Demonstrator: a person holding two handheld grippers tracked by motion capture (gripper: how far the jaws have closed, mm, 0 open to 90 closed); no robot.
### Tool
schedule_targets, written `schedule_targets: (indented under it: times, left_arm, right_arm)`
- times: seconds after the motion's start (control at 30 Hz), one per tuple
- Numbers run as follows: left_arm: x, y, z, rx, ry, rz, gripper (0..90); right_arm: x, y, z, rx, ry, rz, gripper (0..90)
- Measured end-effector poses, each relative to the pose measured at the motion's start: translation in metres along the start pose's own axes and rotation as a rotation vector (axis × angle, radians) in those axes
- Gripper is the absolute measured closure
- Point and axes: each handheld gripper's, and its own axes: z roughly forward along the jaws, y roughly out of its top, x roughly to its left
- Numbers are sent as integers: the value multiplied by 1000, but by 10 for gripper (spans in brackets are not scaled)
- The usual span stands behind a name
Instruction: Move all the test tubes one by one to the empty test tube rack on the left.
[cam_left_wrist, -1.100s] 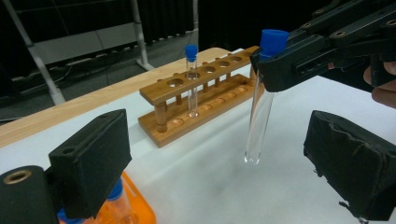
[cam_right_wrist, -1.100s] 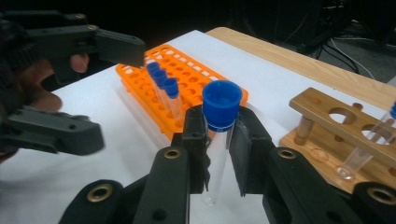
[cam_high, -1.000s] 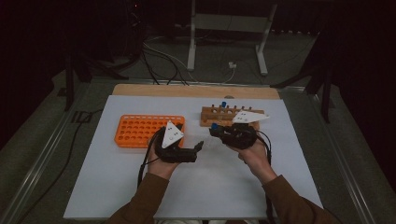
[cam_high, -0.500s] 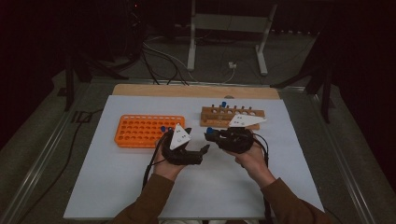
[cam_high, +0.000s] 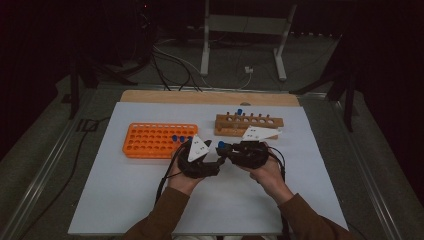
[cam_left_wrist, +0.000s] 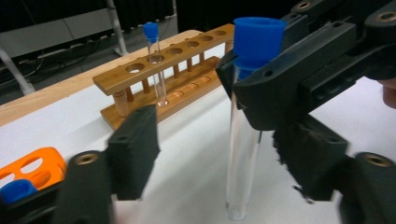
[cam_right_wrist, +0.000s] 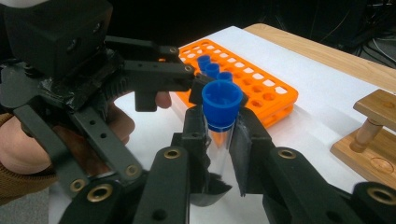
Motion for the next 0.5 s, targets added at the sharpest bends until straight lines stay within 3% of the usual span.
schedule_targets:
  times: [0.23,0.5]
  left_arm:
    - [-1,-1,0,3,-48,12,555]
    - [-2,-3,2,15,-75,20,664]
  right_arm:
    - [0,-2,0,2,0,3,770]
    - [-1,-3,0,2,-1,3,771]
